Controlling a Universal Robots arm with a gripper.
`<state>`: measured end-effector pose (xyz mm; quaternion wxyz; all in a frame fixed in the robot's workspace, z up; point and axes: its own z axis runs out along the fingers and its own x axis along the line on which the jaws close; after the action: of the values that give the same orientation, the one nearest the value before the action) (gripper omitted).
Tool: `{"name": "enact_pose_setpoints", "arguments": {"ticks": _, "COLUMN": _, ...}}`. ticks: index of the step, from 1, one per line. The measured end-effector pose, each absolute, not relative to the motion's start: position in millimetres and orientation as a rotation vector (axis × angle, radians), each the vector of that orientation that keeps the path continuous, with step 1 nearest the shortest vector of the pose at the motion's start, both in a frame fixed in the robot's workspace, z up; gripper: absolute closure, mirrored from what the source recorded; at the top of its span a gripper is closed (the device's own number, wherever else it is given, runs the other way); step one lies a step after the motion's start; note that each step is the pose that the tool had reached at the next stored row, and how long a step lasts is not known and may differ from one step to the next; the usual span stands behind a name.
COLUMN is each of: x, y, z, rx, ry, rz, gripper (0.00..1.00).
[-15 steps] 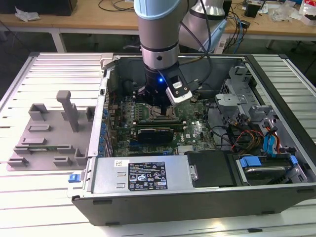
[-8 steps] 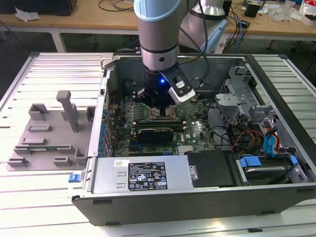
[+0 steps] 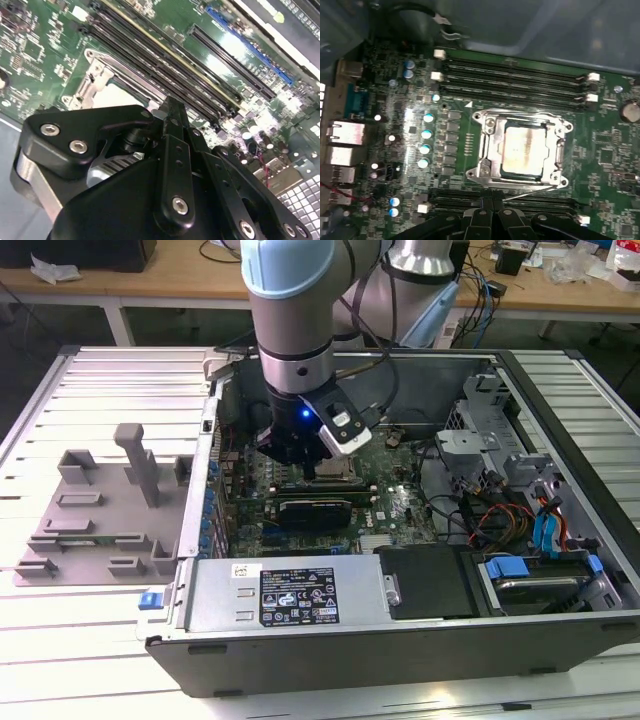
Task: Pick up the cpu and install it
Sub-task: 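Install the second cpu locking lever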
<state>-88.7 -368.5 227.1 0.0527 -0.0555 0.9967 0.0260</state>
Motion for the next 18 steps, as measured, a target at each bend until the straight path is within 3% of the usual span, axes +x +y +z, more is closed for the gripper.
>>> {"name": "enact_pose_setpoints", "arguments": {"ticks": 8, "x": -92, "y": -374, "z": 217, "rx": -0.202, "ry": 3.028, "rz": 0.083, "gripper": 0.89}}
{"name": "enact_pose_setpoints", "arguments": {"ticks": 11, "x": -94, "y": -374, "z": 216, "rx": -0.202, "ry": 2.995, "rz": 0.12, "gripper": 0.89}}
{"name": "enact_pose_setpoints", "arguments": {"ticks": 18, "x": -105, "y": -374, "z": 210, "rx": -0.202, "ry": 2.981, "rz": 0.136, "gripper": 0.89}}
